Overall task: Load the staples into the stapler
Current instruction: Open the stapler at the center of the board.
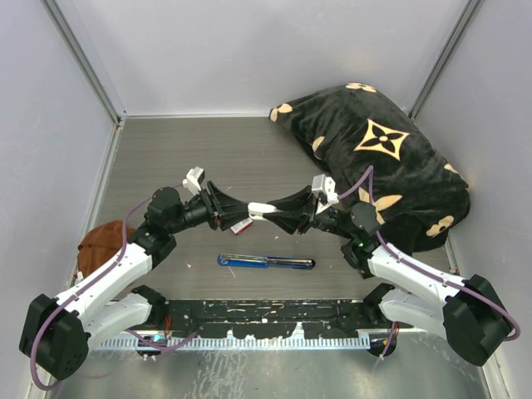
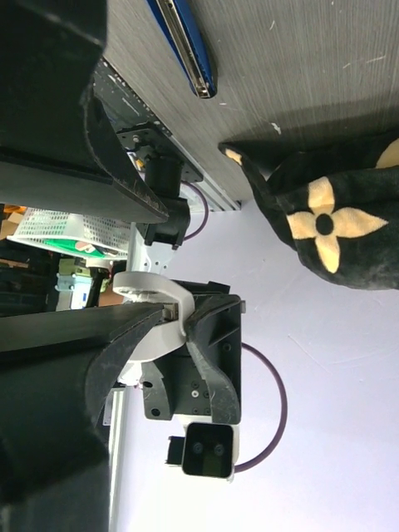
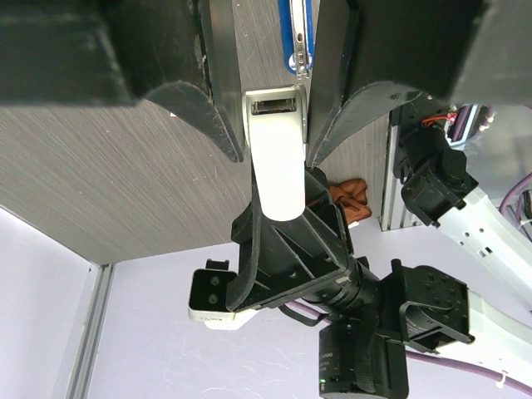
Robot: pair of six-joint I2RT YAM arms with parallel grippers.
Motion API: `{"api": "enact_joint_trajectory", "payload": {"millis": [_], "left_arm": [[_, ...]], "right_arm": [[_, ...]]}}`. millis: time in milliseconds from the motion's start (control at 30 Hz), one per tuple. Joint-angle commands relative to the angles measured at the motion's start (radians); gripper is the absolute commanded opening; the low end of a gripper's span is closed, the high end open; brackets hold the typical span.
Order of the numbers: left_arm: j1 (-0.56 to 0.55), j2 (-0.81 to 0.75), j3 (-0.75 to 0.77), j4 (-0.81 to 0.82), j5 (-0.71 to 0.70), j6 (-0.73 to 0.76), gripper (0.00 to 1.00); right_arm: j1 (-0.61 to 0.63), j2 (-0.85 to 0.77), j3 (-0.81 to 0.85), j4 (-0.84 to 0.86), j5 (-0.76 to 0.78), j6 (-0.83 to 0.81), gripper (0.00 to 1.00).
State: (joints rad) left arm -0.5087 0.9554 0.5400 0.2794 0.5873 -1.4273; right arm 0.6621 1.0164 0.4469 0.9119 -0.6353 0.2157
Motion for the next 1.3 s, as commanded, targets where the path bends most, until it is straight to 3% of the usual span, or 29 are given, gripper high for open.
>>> {"api": "enact_joint_trajectory", "payload": {"millis": [0, 733, 1133, 1267], "left_arm": [[-0.001, -0.027, 0.01, 0.102, 0.042, -0.007, 0.45], [-0.001, 0.036, -0.014, 0.166, 0.089, -0.046, 0.39], [-0.001, 0.084, -0.024, 0.408, 0.103, -0.114, 0.38], [-0.001, 0.094, -0.025, 0.467, 0.103, -0.135, 0.34]], "right_arm": [[0.006, 0.004, 0.032, 0.068, 0.039, -0.013, 0.01], [0.006, 0.05, 0.042, 0.18, 0.047, 0.033, 0.01], [0.006, 0.063, 0.022, 0.226, 0.057, 0.067, 0.01], [0.005, 0.063, 0.011, 0.241, 0.068, 0.078, 0.01]]}}
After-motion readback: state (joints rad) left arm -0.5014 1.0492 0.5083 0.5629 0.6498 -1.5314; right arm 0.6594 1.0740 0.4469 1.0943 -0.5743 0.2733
